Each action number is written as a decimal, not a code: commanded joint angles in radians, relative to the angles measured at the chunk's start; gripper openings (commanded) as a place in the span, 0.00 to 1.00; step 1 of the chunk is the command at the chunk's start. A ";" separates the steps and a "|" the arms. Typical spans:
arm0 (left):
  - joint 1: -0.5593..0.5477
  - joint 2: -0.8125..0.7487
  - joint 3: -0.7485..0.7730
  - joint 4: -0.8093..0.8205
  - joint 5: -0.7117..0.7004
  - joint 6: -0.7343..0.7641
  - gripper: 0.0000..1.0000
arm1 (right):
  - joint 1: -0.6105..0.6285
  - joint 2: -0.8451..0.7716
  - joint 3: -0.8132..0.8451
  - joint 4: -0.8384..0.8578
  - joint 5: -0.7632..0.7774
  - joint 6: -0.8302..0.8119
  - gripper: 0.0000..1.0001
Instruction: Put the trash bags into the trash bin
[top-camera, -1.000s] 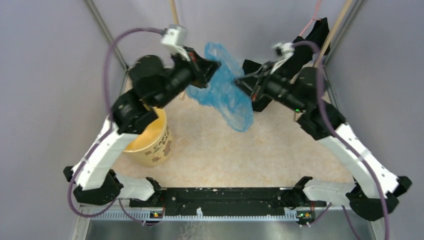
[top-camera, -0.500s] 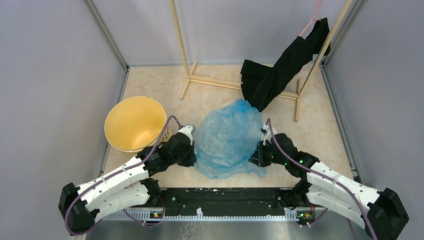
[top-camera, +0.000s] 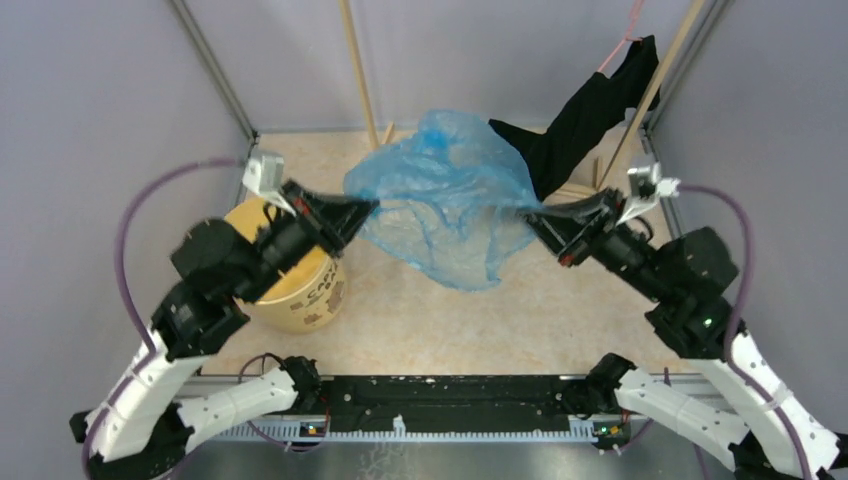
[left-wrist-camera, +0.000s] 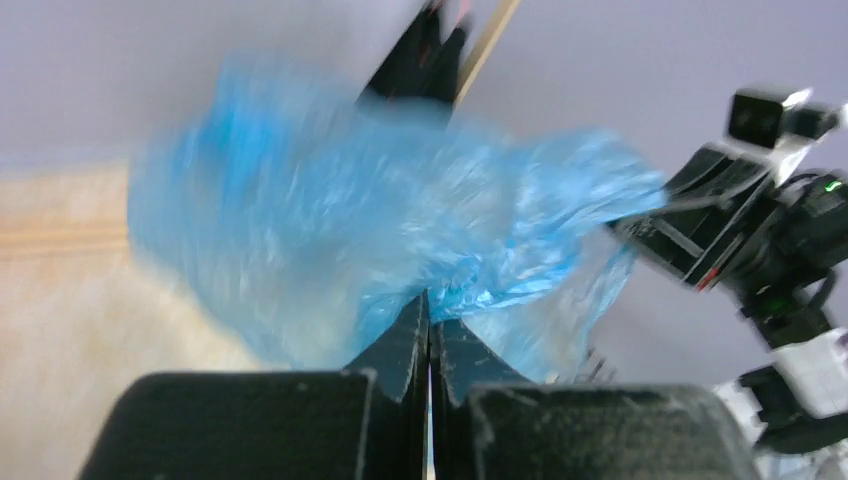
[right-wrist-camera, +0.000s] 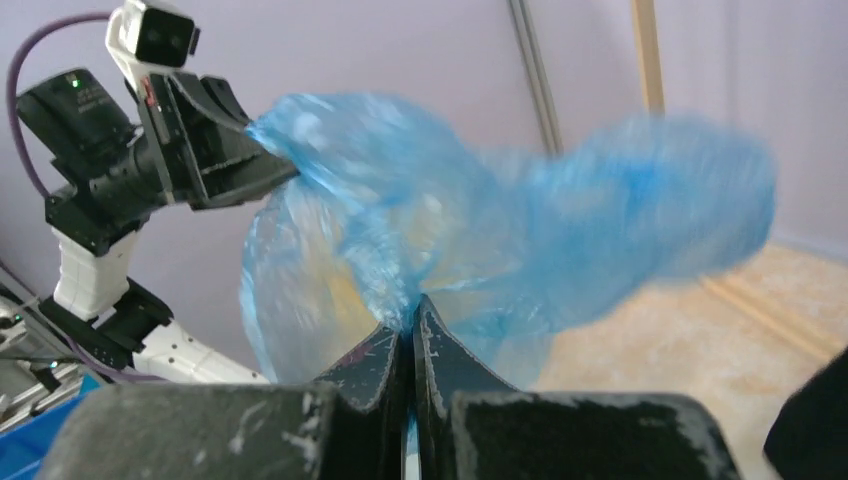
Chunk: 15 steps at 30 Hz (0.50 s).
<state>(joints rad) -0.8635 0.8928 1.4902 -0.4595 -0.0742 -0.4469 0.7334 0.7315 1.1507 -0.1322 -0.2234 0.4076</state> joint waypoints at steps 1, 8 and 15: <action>0.003 -0.175 -0.531 -0.003 -0.087 -0.172 0.00 | 0.008 -0.070 -0.428 -0.006 0.030 0.166 0.00; 0.004 -0.285 -0.717 -0.106 -0.024 -0.266 0.00 | 0.007 -0.139 -0.648 0.101 0.028 0.264 0.00; 0.004 -0.039 0.051 -0.265 -0.054 -0.004 0.00 | 0.009 0.078 0.071 -0.169 -0.016 -0.005 0.00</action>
<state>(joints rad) -0.8593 0.7818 1.1908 -0.7555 -0.1310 -0.5823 0.7361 0.7952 0.9024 -0.3382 -0.2050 0.5350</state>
